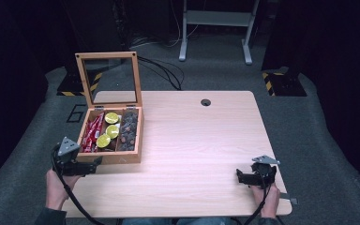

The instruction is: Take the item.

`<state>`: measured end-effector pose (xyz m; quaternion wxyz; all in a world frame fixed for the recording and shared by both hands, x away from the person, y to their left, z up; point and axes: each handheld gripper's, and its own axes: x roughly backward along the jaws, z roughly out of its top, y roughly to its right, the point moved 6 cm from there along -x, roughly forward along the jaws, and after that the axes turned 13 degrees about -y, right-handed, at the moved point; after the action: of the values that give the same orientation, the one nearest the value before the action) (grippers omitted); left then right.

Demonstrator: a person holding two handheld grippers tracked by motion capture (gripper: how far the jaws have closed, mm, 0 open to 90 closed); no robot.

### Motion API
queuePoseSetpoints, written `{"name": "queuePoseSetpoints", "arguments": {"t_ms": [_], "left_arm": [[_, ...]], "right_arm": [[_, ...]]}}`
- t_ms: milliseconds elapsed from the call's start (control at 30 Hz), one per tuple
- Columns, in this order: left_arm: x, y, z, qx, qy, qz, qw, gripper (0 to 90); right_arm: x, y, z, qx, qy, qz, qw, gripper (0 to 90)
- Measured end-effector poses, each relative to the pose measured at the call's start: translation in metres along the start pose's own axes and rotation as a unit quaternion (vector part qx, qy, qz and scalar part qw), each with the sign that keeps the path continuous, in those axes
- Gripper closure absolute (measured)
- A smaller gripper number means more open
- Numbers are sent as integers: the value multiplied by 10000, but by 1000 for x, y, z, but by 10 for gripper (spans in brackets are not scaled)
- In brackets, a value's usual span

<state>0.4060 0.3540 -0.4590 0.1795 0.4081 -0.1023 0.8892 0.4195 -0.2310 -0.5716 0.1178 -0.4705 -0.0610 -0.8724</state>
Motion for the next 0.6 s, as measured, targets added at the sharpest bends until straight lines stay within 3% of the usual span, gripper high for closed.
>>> {"name": "queuePoseSetpoints", "arguments": {"t_ms": [333, 600], "left_arm": [[-18, -9, 30, -53, -80, -103, 9999, 44], [-43, -14, 38, 11, -264, -281, 9993, 118]], "right_arm": [[0, 0, 0, 2, 0, 0, 10000, 0], [0, 0, 0, 3, 2, 3, 10000, 2]]}}
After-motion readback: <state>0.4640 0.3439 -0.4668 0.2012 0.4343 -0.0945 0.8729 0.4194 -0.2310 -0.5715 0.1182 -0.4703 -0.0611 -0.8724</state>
